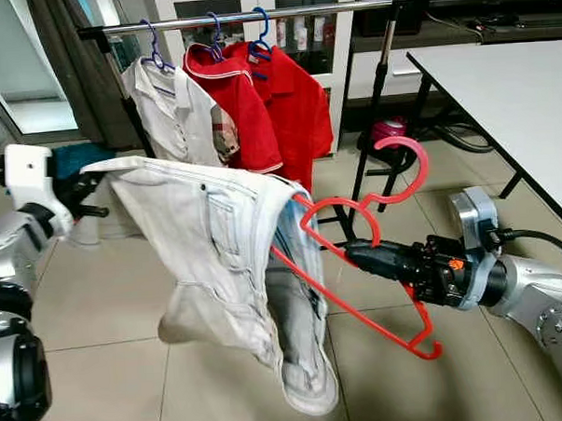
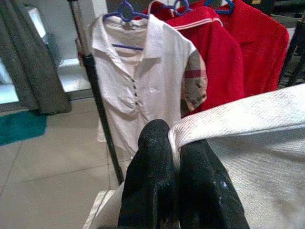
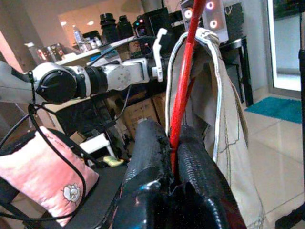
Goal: Hang hanger
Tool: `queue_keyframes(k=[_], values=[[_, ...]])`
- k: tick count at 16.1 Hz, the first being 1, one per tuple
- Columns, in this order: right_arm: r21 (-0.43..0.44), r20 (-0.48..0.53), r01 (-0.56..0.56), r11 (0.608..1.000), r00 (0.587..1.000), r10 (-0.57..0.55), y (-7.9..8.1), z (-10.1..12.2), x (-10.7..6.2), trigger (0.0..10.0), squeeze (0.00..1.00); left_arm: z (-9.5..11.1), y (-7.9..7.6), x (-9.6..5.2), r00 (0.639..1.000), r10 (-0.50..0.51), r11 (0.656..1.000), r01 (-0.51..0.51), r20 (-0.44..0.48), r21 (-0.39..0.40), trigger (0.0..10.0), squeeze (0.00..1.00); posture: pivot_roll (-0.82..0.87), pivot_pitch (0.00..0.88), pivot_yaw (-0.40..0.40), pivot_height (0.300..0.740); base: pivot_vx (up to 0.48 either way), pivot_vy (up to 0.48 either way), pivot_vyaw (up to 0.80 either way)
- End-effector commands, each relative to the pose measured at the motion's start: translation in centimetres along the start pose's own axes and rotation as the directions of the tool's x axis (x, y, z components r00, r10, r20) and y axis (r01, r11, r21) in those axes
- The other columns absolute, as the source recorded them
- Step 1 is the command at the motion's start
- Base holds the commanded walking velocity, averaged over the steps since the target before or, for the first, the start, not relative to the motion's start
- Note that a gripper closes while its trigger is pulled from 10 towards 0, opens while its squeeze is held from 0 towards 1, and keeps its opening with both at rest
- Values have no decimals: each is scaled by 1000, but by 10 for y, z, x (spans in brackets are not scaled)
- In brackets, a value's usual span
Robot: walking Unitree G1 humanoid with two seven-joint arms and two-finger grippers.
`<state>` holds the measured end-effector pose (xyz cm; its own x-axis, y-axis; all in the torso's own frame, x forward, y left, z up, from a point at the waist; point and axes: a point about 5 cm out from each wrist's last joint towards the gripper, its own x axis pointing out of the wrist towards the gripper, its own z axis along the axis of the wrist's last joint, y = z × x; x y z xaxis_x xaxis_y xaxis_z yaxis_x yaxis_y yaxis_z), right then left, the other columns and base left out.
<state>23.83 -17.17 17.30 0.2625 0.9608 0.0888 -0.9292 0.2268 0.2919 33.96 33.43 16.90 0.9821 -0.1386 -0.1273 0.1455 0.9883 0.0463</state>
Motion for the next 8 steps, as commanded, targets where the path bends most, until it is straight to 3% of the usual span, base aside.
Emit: queue_keyframes(k=[1, 4, 5, 6, 7, 8], values=[[-56, 61, -11, 998, 998, 15, 3, 15, -3, 10000, 0, 12, 8, -2, 999, 29, 999, -29, 23, 13, 0, 0, -60, 0, 92, 740, 0, 0, 0], [-57, 72, -11, 998, 997, 15, 3, 15, 0, 10000, 0, 8, 1, 1, 1000, -27, 999, 26, 12, 26, 0, 0, -56, 0, 89, 740, 0, 0, 0], [-57, 79, -18, 998, 997, 23, 3, 16, 3, 10000, 0, 5, -9, 4, 995, -94, 995, 95, -14, 38, 3843, 0, -55, 0, 88, 740, 0, 0, 0], [-59, 83, -24, 998, 996, 28, 3, 16, 6, 10000, 0, 4, -16, 6, 986, -168, 984, 169, -20, 60, 10000, 812, -56, 0, 89, 740, 0, 0, 0], [-61, 86, -27, 998, 996, 32, 3, 16, 8, 10000, 0, 6, -18, 6, 982, -191, 979, 191, -5, 74, 10000, 1000, -56, 0, 88, 740, 0, 0, 0], [-65, 87, -31, 997, 996, 37, 3, 16, 9, 10000, 0, 10, -15, 5, 984, -180, 981, 179, 11, 80, 10000, 1000, -57, 0, 89, 740, 0, 0, 0]])
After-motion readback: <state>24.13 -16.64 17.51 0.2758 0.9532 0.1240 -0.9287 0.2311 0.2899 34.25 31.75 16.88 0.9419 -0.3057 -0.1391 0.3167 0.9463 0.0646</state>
